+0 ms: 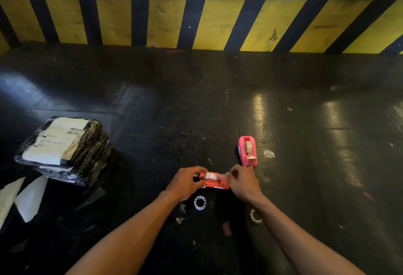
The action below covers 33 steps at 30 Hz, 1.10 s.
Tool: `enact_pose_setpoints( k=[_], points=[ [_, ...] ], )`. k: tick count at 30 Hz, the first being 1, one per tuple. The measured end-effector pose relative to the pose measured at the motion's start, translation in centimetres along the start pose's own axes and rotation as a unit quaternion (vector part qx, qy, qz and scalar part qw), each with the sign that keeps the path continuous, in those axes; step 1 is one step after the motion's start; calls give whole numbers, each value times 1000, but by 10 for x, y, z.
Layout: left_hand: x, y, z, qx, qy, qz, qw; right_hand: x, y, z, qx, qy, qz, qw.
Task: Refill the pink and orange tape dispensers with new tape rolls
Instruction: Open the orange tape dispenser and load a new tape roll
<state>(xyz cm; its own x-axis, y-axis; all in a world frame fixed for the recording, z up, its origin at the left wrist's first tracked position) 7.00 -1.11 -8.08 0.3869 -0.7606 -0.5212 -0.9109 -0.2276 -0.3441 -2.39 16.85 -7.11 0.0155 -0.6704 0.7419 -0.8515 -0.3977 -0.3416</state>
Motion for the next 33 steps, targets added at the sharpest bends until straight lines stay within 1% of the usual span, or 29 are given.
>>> enact_pose_setpoints(
  k=[3,5,8,17,21,23,26,28,29,31,32,33],
  points=[
    [0,1,0,1,2,-1,1000,-14,-3,-11,13,63,29,997],
    [0,1,1,1,5,-4,1000,-20,-4,-14,15,80,38,996],
    [-2,0,1,1,10,-8,1000,-25,-3,-14,31,86,57,994],
    [-2,1,4,0,22,-23,999,-30,2,3,30,110,91,989],
    [-3,0,6,-7,24,-23,999,-32,4,14,7,150,146,978],
    [-3,-1,6,-9,26,-22,999,-34,5,15,-7,154,158,975],
    [-4,-1,7,-7,28,-22,999,-35,6,15,4,153,166,974],
    [-2,-1,6,5,25,-16,1000,-34,6,14,30,139,157,977],
    [0,-2,6,21,19,-9,1000,-34,6,13,30,127,139,982],
    [9,-6,7,64,-11,4,998,-32,5,9,-17,108,75,991],
    [15,-9,8,68,-31,3,997,-30,2,7,-46,105,30,993],
    [22,-13,9,48,-48,-6,998,-27,0,5,-65,99,-23,993]
  ],
)
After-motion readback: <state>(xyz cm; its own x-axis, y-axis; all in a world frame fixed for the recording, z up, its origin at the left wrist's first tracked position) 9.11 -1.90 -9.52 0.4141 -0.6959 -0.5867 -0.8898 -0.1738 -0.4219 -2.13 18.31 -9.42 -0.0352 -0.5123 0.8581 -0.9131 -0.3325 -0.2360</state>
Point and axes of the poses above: each hand's wrist, its own y-axis towards the middle knuckle, its own z-axis out of the palm, x = y × z, the point moved 2 cm from there along y, towards the middle knuckle, and after that the axes turned 11 degrees about y, right-handed, at the moved point
